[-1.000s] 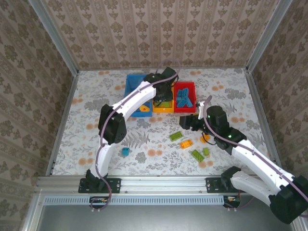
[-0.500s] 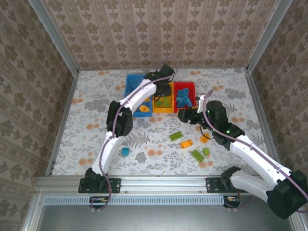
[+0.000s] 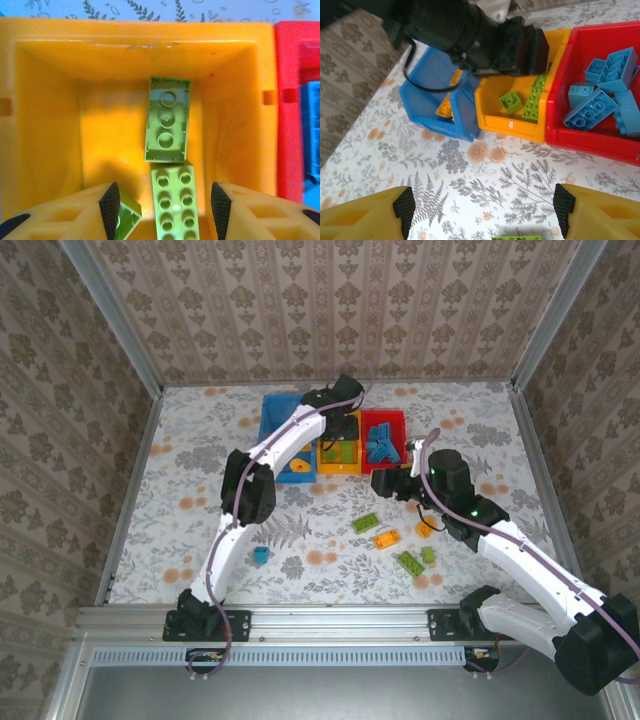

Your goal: Sort the legos into containers by color

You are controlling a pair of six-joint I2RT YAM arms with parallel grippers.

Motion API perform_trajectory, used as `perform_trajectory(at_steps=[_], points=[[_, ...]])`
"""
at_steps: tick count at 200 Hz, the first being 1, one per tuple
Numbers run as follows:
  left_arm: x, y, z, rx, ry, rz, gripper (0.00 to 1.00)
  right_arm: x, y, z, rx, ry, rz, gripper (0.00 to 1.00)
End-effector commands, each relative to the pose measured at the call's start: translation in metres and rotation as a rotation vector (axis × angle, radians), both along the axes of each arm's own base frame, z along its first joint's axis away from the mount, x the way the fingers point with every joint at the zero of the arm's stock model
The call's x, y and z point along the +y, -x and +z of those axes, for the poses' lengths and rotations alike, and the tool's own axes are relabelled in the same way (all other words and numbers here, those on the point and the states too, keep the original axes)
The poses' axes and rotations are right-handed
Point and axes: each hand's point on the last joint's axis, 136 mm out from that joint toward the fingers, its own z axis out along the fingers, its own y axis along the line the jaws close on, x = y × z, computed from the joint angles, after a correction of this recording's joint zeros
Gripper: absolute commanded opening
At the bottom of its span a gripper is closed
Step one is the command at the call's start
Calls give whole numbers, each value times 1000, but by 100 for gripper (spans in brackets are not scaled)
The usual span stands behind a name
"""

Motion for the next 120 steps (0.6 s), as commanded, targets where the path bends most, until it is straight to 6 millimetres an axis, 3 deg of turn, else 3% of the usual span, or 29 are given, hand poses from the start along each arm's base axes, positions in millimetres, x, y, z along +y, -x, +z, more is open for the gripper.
perform_trajectory(at_steps=[1, 39, 62, 87, 120], points=[[10, 16, 101, -146, 86, 31, 54, 9, 9, 3, -37, 113, 88, 76], [75, 69, 130, -138, 91, 128, 55, 79, 47, -23, -92, 286, 409, 76], [133, 115, 128, -119, 71, 218, 55, 130, 82, -39, -169, 314, 625, 77], [195, 170, 112, -98, 73, 314, 56, 181, 116, -66, -220, 366, 833, 80], [258, 236, 92, -71, 82, 446, 56, 231, 137, -110, -207, 456, 982, 80]])
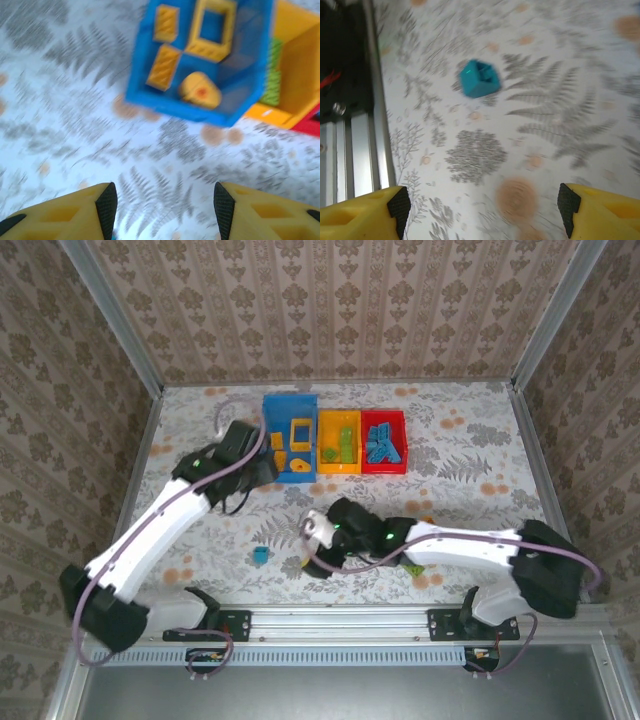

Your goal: Sort the legos into containers by color

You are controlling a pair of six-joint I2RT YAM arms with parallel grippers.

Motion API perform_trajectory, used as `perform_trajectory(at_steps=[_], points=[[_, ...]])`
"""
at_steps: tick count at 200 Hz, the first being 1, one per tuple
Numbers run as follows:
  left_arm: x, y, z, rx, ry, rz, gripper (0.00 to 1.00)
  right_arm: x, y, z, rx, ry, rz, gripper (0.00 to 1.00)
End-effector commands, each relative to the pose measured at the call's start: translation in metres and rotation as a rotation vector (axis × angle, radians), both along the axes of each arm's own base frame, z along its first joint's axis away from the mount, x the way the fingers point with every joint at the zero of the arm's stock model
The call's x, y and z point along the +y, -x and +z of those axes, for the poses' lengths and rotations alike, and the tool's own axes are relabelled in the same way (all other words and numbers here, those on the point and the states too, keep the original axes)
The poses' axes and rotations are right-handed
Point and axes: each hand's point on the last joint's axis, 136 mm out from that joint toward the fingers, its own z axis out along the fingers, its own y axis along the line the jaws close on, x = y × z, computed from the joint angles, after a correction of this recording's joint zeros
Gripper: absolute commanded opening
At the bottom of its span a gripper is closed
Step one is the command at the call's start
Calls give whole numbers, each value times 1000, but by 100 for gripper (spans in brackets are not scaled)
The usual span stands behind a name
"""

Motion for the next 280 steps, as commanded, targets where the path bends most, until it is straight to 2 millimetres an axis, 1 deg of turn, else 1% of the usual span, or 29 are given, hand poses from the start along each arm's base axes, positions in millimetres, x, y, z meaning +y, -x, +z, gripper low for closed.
perform_trajectory(at_steps=[1, 5, 21, 35, 52, 73, 93, 116, 152, 164, 192, 212, 232, 243, 254, 280], points=[[41, 40, -15, 39, 1, 129, 56, 38, 6, -2, -76, -8, 117, 80], [47, 46, -17, 37, 5, 141, 56, 43, 6, -9, -65, 6, 117, 80], [66, 68, -17, 23, 19, 184, 56, 61, 3, -18, -9, 11, 87, 79], [81, 83, -14, 7, 20, 215, 56, 73, -5, -21, 57, 0, 3, 78], [98, 96, -4, -34, 12, 240, 56, 83, -13, -24, 153, -11, -119, 77], [111, 106, 11, -104, 13, 235, 56, 90, -18, -30, 296, 8, -278, 77], [119, 113, 21, -150, 13, 220, 56, 88, -22, -44, 393, 81, -447, 77], [119, 118, 28, -165, 6, 167, 57, 90, -24, -53, 498, 127, -613, 76], [113, 126, 36, -176, 3, 64, 58, 100, -26, -61, 567, 176, -816, 77], [112, 130, 37, -178, 8, 43, 58, 97, -26, -67, 591, 225, -900, 78], [113, 138, 41, -192, 19, 4, 59, 108, -28, -76, 603, 260, -973, 77], [113, 142, 43, -198, 17, -18, 59, 106, -29, -84, 589, 309, -1023, 72], [112, 143, 46, -206, 20, -36, 59, 106, -33, -88, 572, 318, -1057, 66], [111, 142, 46, -207, 22, -41, 59, 106, -36, -90, 560, 314, -1064, 59], [110, 142, 47, -213, 24, -45, 59, 107, -40, -91, 548, 309, -1071, 55], [106, 138, 47, -218, 35, -48, 59, 107, -45, -91, 525, 312, -1057, 38]])
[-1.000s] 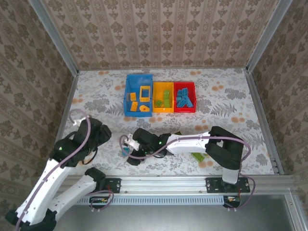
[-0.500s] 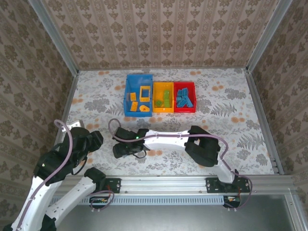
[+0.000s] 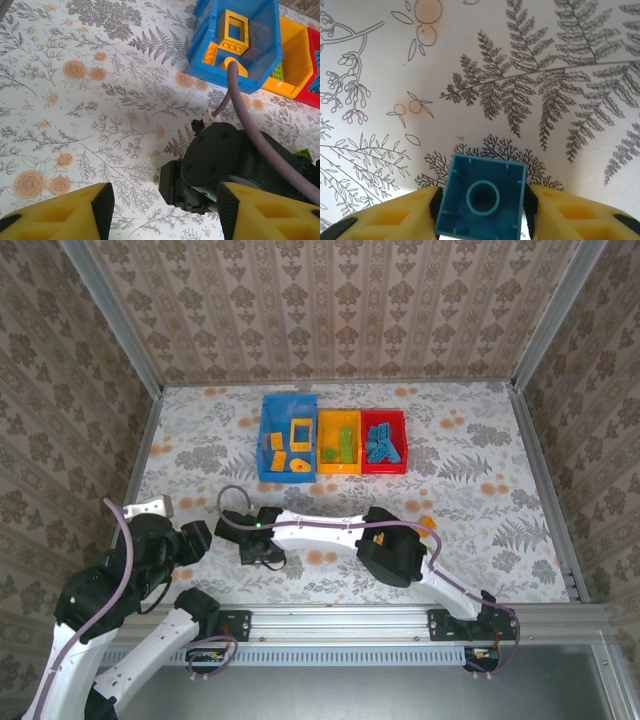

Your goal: Sort the legos into containers by color

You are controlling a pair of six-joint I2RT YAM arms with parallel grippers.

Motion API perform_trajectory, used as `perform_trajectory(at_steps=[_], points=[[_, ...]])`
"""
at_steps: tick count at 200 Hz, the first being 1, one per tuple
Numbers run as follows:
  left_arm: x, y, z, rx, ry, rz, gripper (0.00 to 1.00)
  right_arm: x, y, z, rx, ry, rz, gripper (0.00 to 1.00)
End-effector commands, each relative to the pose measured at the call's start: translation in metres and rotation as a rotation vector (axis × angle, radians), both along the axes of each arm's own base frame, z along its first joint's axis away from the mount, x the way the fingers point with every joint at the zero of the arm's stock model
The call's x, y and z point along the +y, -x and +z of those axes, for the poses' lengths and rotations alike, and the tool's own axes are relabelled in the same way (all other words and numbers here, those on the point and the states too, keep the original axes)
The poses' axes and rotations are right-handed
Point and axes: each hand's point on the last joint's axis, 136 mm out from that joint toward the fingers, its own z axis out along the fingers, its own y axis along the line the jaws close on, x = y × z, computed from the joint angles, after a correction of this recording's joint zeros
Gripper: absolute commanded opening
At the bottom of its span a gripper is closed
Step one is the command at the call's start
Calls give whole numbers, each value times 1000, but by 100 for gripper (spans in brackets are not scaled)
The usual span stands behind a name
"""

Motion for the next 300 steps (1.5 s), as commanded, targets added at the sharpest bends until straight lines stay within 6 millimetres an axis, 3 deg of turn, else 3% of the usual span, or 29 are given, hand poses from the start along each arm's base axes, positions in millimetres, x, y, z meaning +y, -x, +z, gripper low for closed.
perform_trajectory(at_steps=[1, 28, 60, 85, 116, 137, 171, 198, 231, 265, 300], points=[[-3, 0, 4, -19, 3, -27, 59, -13, -7, -7, -25, 75, -15, 38], [-17, -7, 7, -34, 38, -73, 59, -20, -18, 25, -126, 75, 35, 30], [-76, -29, 16, -54, 185, -257, 59, -58, -38, 81, -283, 75, 49, 26], [-117, -53, 14, -45, 275, -337, 60, -115, -56, 106, -332, 104, 10, 26], [-167, -83, 10, -31, 261, -421, 60, -205, -91, 132, -359, 118, -87, 25], [-205, -104, 6, -25, 217, -476, 60, -262, -123, 136, -350, 127, -142, 26], [-255, -135, -5, 4, 183, -525, 60, -319, -179, 132, -328, 150, -208, 26], [-278, -157, -7, 10, 160, -538, 61, -345, -222, 122, -302, 181, -250, 26], [-295, -172, -12, 22, 152, -551, 61, -360, -252, 103, -269, 209, -270, 27], [-304, -175, -24, 60, 145, -571, 61, -360, -267, 88, -234, 225, -266, 30], [-307, -169, -34, 94, 122, -620, 62, -362, -268, 89, -234, 234, -283, 51]])
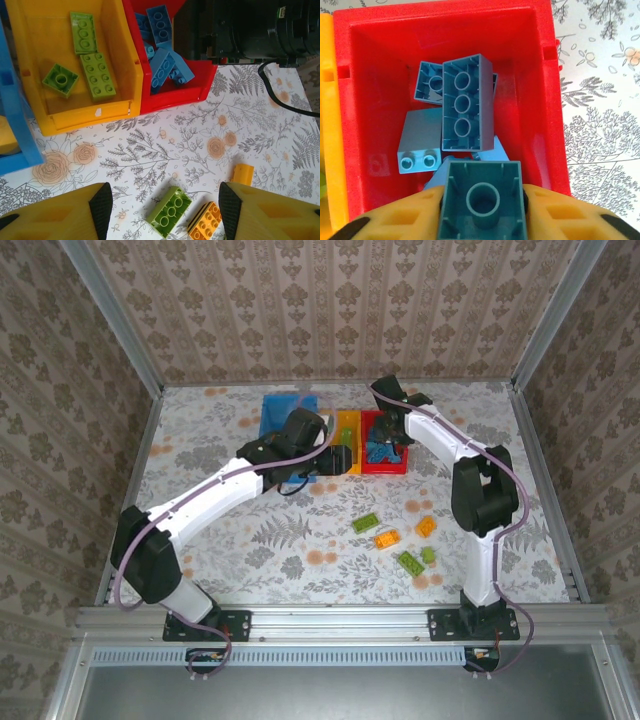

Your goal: Sort the legos into containers by color

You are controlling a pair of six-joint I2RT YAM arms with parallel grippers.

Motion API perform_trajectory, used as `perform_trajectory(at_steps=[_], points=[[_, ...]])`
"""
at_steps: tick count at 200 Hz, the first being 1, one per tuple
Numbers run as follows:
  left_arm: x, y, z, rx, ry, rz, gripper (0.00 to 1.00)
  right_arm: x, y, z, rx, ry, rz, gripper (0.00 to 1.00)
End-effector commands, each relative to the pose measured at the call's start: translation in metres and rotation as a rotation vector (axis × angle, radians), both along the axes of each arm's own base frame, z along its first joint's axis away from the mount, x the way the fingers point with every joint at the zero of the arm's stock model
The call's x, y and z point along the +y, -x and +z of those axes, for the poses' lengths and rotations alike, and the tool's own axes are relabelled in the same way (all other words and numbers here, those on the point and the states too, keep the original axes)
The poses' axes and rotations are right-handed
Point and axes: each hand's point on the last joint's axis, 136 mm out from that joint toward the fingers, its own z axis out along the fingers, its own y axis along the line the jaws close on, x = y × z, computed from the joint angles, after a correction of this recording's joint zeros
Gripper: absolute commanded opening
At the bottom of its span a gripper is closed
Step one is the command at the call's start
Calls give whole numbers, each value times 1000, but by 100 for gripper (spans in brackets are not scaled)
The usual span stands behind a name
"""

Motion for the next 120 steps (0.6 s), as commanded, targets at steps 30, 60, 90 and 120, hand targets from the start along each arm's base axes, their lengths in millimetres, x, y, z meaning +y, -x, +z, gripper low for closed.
perform_trajectory(at_steps=[30, 60, 90, 120], points=[[-8, 14, -5, -1, -52, -154, 64, 5, 7, 32, -37, -1, 36, 64], [-9, 29, -20, 11, -107, -274, 65, 9, 22, 69, -116, -16, 78, 70], [-16, 50, -36, 24, -154, -406, 66, -2, 58, 102, -197, -33, 84, 73], [-34, 67, -53, 22, -207, -497, 67, -27, 107, 116, -246, -39, 61, 75]])
